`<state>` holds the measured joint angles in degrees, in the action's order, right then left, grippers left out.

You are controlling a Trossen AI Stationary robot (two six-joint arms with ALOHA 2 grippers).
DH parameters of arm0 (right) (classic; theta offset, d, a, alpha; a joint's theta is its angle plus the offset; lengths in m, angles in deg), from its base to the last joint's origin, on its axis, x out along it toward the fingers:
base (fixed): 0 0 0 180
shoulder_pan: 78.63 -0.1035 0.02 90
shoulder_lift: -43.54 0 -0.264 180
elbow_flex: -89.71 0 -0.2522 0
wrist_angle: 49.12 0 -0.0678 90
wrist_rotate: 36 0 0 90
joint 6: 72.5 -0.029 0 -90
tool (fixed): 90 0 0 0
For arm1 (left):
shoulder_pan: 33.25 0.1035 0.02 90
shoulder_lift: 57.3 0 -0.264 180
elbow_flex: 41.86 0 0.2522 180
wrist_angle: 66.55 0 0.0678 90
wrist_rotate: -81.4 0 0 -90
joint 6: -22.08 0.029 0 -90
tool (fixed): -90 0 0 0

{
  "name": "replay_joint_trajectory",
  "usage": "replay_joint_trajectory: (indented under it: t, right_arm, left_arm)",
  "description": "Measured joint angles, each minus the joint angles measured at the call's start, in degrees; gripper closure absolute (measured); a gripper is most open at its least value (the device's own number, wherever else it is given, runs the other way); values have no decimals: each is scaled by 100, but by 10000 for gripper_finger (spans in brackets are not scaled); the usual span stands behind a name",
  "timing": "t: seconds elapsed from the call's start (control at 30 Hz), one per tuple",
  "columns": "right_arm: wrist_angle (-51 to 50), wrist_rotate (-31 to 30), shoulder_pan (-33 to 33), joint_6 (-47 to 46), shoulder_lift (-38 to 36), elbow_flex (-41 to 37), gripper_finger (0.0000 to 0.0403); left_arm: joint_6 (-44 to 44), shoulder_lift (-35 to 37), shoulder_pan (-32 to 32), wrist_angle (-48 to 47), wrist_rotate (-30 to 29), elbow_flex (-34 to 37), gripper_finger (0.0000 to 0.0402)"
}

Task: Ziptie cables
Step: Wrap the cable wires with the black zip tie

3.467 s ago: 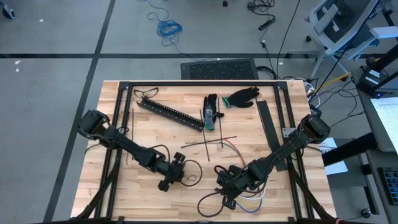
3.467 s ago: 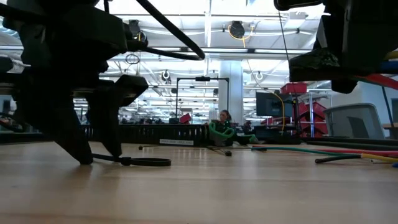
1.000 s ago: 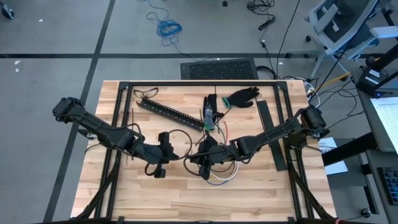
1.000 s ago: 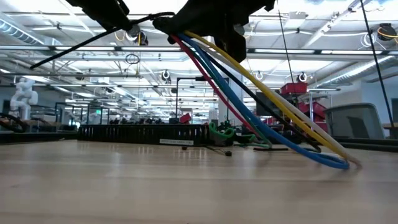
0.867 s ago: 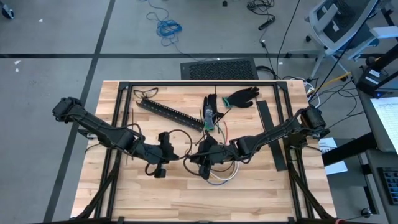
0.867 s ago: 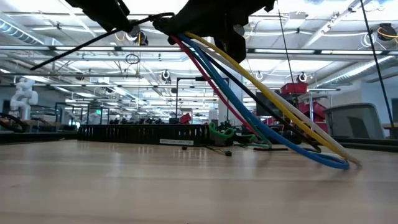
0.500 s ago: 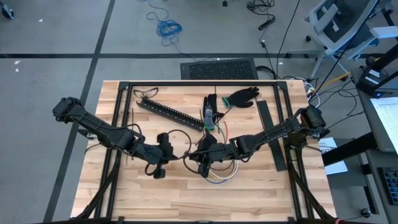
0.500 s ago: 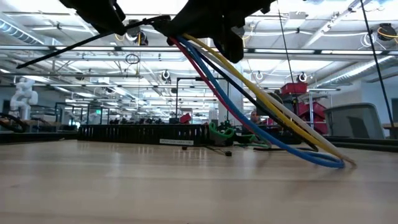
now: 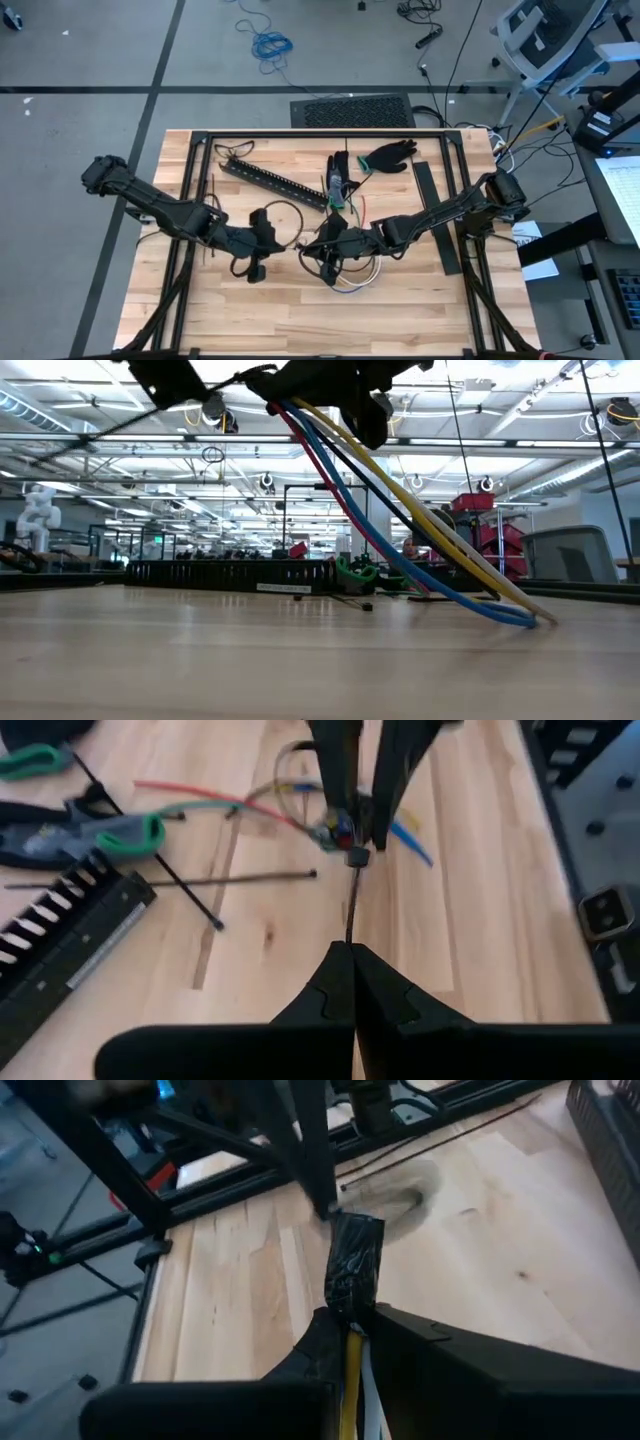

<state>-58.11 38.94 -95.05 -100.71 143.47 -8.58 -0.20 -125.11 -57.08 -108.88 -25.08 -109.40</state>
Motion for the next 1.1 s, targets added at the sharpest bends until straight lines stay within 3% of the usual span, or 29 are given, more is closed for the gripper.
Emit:
replay_joint_trajectory:
  t: [0.2,0.43,0.67,0.73,0.9,1.1]
  right_arm:
    - [-78,32,71,329,-124,2,376]
    - [-148,39,120,411,-141,2,376]
    - [121,475,122,656,-141,2,376]
    - [104,522,120,695,-141,2,376]
    - [350,669,124,741,-139,2,376]
    - [979,616,175,782,-139,2,376]
  left_arm:
    - [-10,410,115,-51,195,-5,401]
    - [-421,417,133,29,1270,-5,401]
    - [-318,724,248,110,2999,-7,401]
    - [-207,826,391,90,3097,-7,401]
    - [150,927,868,182,2709,-7,401]
    - [162,770,1164,293,3576,-7,401]
